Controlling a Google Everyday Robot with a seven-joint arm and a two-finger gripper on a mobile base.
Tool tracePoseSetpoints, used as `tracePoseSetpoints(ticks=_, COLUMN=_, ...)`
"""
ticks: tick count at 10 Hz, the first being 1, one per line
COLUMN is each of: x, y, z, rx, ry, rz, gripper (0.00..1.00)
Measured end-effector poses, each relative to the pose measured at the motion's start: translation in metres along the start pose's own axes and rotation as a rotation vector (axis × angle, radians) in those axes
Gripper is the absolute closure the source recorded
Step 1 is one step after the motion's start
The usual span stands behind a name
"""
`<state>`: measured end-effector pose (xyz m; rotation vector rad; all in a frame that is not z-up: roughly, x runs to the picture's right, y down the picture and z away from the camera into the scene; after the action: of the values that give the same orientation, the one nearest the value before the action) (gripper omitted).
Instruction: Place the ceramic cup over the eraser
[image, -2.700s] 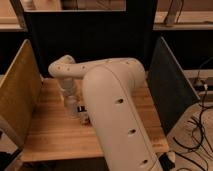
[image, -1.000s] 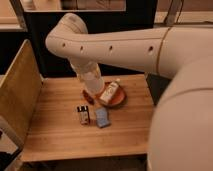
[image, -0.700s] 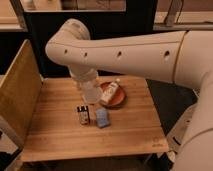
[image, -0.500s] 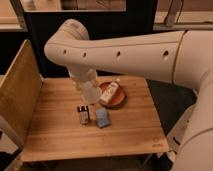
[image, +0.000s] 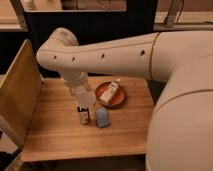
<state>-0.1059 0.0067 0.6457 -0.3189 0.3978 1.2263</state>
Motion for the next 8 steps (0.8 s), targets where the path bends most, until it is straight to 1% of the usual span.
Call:
tracePoseSetpoints(ticks=2, x=-0.004, y=0.007, z=0.005, rx=-0.005, ry=0.008, rz=-0.015, gripper=1.0)
tracePoseSetpoints(ticks=3, x=-0.004, y=0.006, z=0.007, rx=-0.009, ry=0.011, rz=-0.011, gripper=1.0)
tracePoseSetpoints(ticks=6, x=-0.003, y=0.01, z=0.015, rx=-0.046, ry=0.024, rz=0.003, gripper=1.0)
tracePoseSetpoints(ticks=8, x=0.0, y=0.011, z=0.022, rx=-0.064, ry=0.037, rz=0.008, gripper=1.0)
